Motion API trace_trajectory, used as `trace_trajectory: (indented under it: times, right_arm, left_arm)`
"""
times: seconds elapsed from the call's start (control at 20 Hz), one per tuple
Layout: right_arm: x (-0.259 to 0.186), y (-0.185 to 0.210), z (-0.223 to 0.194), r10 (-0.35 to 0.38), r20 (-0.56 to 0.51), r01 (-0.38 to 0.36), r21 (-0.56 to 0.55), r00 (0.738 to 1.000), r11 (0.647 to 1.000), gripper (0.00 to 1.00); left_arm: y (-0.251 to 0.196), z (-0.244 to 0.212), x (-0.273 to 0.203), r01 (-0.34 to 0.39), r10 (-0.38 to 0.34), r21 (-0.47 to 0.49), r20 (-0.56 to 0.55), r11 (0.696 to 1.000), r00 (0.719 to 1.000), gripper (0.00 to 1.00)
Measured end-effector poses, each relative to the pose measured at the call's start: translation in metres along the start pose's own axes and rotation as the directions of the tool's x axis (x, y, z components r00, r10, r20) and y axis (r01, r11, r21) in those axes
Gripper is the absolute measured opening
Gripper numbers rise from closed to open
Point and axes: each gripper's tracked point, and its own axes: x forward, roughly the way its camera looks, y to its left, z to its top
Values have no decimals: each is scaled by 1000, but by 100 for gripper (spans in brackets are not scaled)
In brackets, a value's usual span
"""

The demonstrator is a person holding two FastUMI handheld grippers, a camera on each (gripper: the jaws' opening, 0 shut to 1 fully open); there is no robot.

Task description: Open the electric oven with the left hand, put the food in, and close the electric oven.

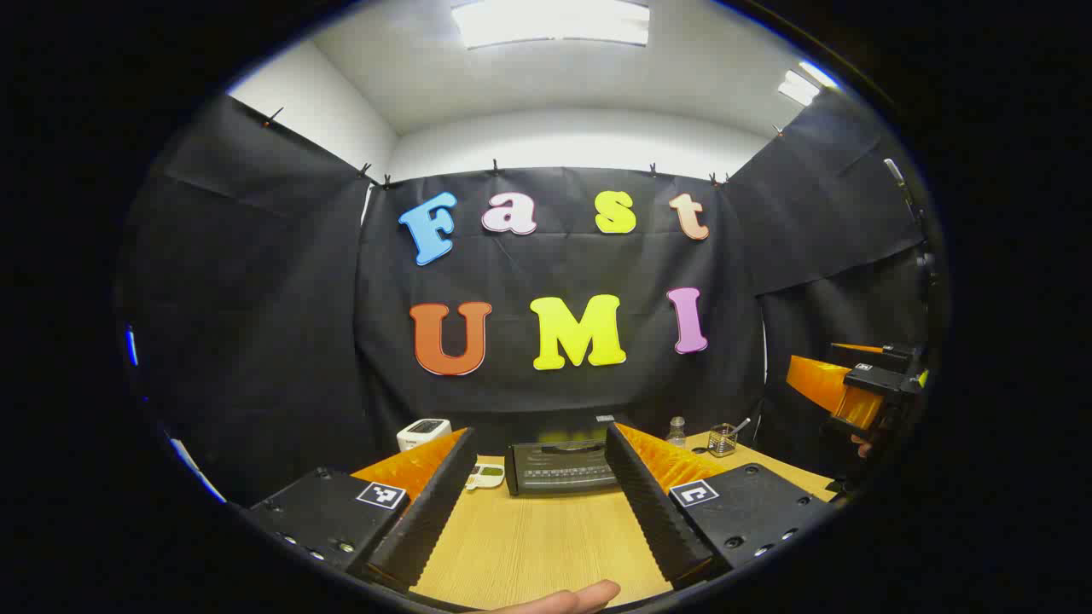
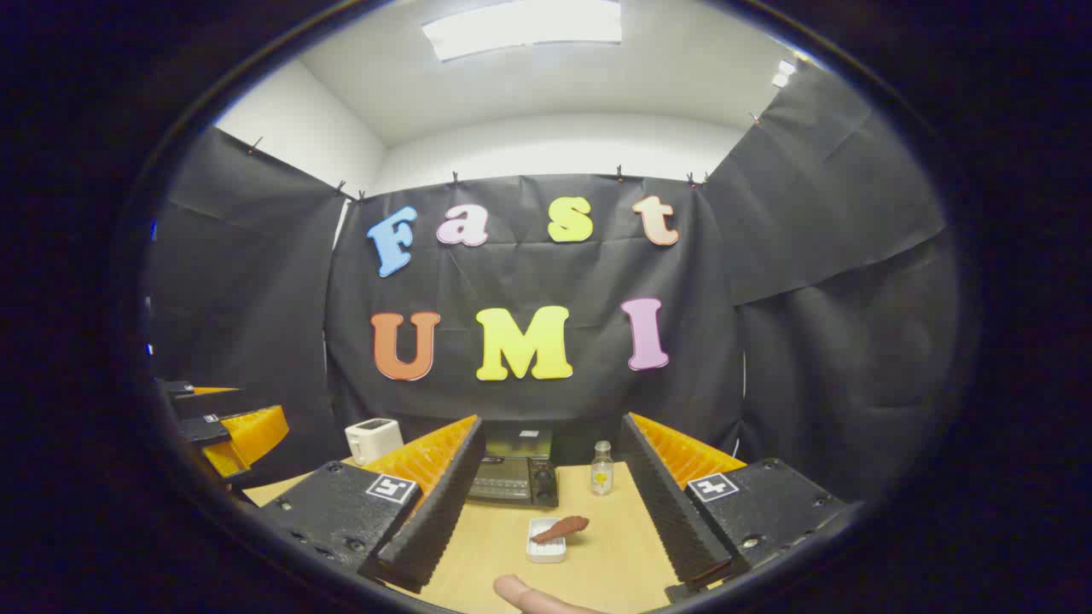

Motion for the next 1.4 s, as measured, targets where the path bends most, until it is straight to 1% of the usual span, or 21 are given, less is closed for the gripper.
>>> trace_trajectory:
  times: [0.15, 0.2, 0.25, 0.35, 0.5, 0.55, 0.6, 0.7, 0.8, 0.85, 0.9, 0.95, 1.05, 1.1, 1.15, 1.2, 1.25, 1.35, 1.4]
  right_arm:
    - [0, 1, 4, 3, 12, -3, -18, 1000, 1000, 100]
    - [0, 2, 2, 4, 11, -4, -17, 1000, 1000, 96]
    - [0, 3, 1, 12, 10, -12, -13, 1000, 1000, 100]
    - [1, 6, -3, 23, 7, -23, -8, 1000, 1000, 100]
    - [5, 6, -6, 36, 25, -36, -5, 999, 999, 100]
    - [8, 7, -8, 40, 35, -40, 0, 999, 999, 96]
    - [14, 6, -12, 42, 42, -43, 3, 998, 999, 100]
    - [26, 1, -21, 43, 43, -43, 7, 998, 999, 100]
    - [39, -6, -31, 39, 32, -39, 11, 999, 999, 100]
    - [47, -11, -34, 34, 30, -35, 13, 999, 999, 96]
    - [55, -16, -35, 34, 32, -34, 9, 999, 999, 100]
    - [62, -21, -36, 38, 27, -39, 13, 999, 999, 100]
    - [73, -25, -44, 72, 4, -72, 33, 997, 997, 100]
    - [79, -33, -44, 68, 2, -68, 33, 998, 997, 100]
    - [86, -46, -45, 47, 0, -47, 25, 999, 999, 96]
    - [91, -58, -47, 21, 2, -21, 13, 1000, 1000, 100]
    - [94, -69, -47, -2, 4, 2, -3, 1000, 1000, 100]
    - [100, -87, -50, -35, 6, 35, -18, 999, 999, 100]
    - [102, -91, -54, -34, -2, 34, -14, 999, 999, 96]
  left_arm:
    - [3, -1, 0, -5, 5, -16, 0, 1000, 1000, 96]
    - [3, -2, 0, -8, 7, -15, -2, 1000, 1000, 96]
    - [6, -4, 1, -14, 14, -8, -4, 1000, 1000, 96]
    - [7, -5, 2, -19, 19, 9, -3, 1000, 1000, 96]
    - [0, -10, 7, 2, -2, -33, 2, 999, 1000, 96]
    - [2, -14, 9, -2, 2, -36, -1, 999, 1000, 96]
    - [6, -16, 13, -13, 13, -33, -3, 999, 1000, 96]
    - [9, -24, 28, -28, 28, -23, -14, 999, 1000, 96]
    - [9, -35, 50, -38, 37, -29, -29, 999, 999, 96]
    - [5, -39, 64, -30, 29, -34, -36, 999, 999, 96]
    - [-1, -45, 81, -14, 12, -38, -46, 999, 999, 96]
    - [-7, -49, 97, 5, -8, -45, -49, 999, 999, 95]
    - [-25, -58, 133, 67, -70, -65, -52, 996, 996, 95]
    - [-34, -64, 151, 93, -98, -81, -63, 992, 993, 95]
    - [-42, -72, 168, 112, -119, -95, -77, 989, 990, 95]
    - [-51, -79, 187, 127, -136, -101, -90, 987, 987, 95]
    - [-57, -85, 205, 134, -143, -94, -95, 986, 985, 95]
    - [-59, -100, 239, 88, -95, -73, -110, 993, 989, 95]
    - [-62, -110, 256, 81, -89, -63, -130, 995, 987, 95]
